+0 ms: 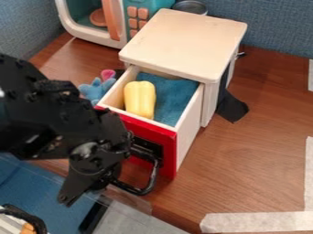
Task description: Open the drawer
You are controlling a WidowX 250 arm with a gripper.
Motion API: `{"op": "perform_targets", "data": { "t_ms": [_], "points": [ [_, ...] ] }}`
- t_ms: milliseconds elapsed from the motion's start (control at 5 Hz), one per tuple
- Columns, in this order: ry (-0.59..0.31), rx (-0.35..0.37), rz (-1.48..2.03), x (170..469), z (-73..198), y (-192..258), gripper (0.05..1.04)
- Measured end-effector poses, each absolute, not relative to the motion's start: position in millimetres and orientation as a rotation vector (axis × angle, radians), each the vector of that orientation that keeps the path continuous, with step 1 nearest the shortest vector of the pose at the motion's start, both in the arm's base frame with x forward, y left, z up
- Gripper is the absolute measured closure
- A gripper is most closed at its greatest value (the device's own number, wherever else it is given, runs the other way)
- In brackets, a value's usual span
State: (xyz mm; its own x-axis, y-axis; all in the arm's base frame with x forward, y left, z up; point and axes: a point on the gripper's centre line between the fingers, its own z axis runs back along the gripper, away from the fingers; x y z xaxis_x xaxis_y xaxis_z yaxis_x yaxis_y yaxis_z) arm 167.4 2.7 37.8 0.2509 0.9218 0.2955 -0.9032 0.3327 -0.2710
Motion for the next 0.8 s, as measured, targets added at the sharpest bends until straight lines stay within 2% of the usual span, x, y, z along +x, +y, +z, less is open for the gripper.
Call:
{"op": "perform_targets", "data": {
  "t_ms": [200, 400, 600, 800],
  "points": [
    [-0.438, -0.044, 1.223, 166.3, 37.7, 3.4, 0.771],
    [-0.422, 0.000, 1.161, 162.3, 35.6, 4.8, 0.473],
    [-0.428, -0.006, 1.140, 163.9, 36.6, 3.9, 0.168],
    [-0.444, -0.018, 1.122, 166.3, 42.4, 3.4, 0.067]
  ]
}}
